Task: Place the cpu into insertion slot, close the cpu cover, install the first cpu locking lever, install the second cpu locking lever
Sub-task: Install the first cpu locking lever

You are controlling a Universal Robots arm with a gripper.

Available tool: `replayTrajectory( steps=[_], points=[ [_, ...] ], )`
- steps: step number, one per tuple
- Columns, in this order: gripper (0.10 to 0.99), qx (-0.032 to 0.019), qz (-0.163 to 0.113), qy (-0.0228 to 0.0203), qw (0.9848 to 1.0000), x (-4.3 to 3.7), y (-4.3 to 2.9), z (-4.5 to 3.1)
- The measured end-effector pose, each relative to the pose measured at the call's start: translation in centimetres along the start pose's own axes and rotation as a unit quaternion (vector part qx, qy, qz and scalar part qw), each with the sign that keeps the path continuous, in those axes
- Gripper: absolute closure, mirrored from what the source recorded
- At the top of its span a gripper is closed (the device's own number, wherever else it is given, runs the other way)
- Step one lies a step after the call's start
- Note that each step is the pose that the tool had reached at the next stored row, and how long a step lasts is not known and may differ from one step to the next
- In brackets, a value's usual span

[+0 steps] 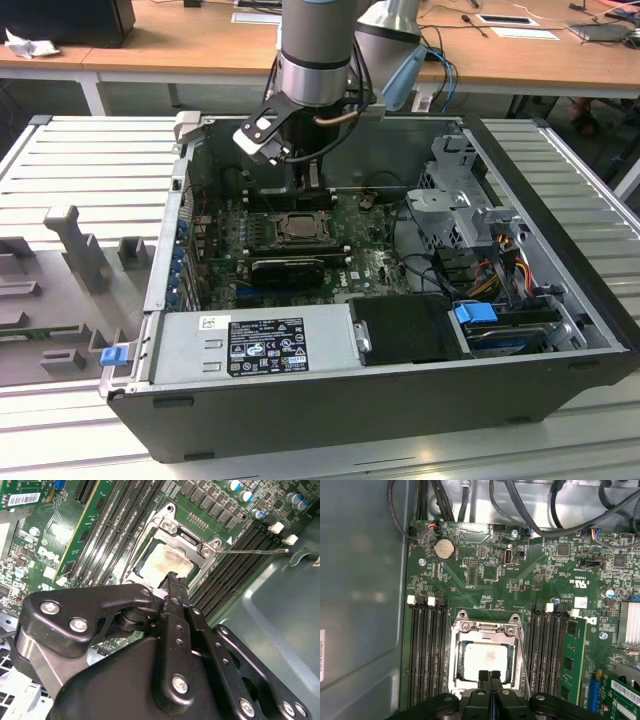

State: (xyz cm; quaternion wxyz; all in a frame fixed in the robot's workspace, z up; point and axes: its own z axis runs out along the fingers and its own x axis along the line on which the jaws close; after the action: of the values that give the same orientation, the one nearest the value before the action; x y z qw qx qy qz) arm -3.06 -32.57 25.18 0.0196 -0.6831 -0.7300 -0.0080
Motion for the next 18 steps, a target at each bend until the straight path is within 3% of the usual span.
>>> replayTrajectory(
  steps=[8,18],
  points=[
    [0.980,0.0000,0.000,0.0000,1.0000,0.03,-0.05,-0.73],
    [0.980,0.0000,0.000,0.0000,1.0000,0.03,-0.09,-0.97]
  ],
)
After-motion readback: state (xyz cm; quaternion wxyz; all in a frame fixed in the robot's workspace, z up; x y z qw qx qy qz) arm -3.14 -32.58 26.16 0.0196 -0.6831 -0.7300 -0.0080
